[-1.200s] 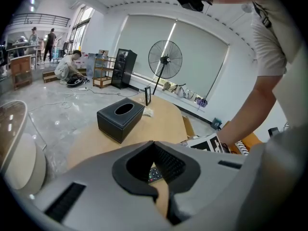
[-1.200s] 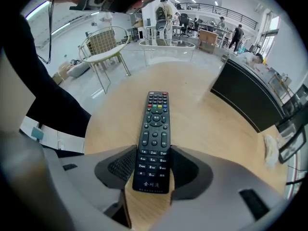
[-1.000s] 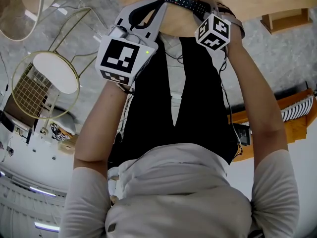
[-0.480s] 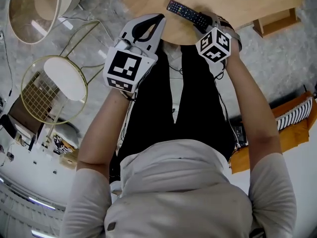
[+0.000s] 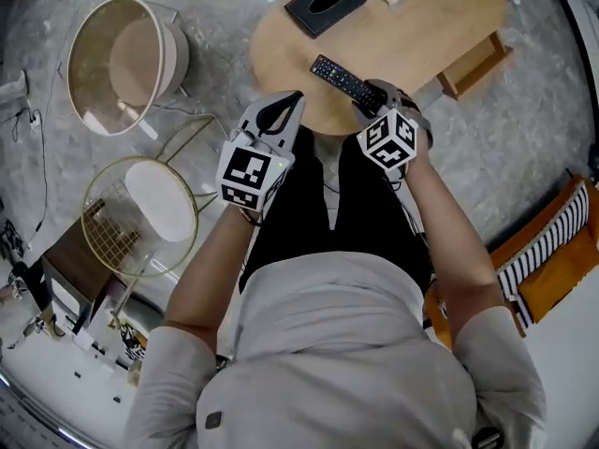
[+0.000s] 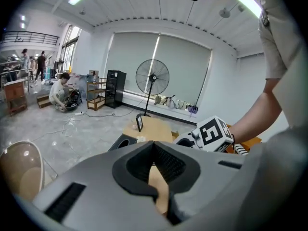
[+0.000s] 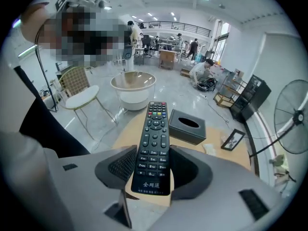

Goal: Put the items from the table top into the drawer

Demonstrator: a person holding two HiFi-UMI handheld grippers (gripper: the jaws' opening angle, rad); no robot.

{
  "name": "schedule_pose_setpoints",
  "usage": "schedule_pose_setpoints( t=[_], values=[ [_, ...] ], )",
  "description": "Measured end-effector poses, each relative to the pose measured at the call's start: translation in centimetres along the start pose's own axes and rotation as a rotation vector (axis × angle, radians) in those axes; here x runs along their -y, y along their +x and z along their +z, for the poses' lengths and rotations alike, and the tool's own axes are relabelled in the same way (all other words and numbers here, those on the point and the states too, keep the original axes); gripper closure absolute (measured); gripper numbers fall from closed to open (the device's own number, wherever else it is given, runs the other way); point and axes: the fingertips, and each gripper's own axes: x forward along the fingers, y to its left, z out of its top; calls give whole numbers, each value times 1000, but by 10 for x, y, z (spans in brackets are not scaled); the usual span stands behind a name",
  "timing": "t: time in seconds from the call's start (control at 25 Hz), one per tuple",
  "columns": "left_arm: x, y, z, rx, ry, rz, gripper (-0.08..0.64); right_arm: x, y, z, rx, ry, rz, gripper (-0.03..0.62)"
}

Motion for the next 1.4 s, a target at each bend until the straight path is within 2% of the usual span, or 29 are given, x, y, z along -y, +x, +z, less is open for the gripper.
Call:
schedule_pose_setpoints(
  t=[0.16, 0.36, 0.56, 0.76, 1.0, 1.4],
  values=[
    [10, -23, 47, 51, 55, -39, 551, 20, -59, 35, 59, 78, -100, 364],
    [39, -56, 91, 97, 109, -108, 551, 17, -135, 60, 128, 192, -197, 364],
    [69, -78, 120, 143, 179, -182, 551, 8, -195, 77, 202, 281, -291, 363],
    [89, -90, 132, 168, 220, -243, 551, 11, -238, 79, 233, 318, -397, 364],
    [117, -88, 146, 176, 257, -295, 551, 14, -277, 58, 238, 374, -472, 364],
    [190, -42, 163, 152, 326, -368, 551, 29, -316, -27, 221, 460, -525, 364]
  ],
)
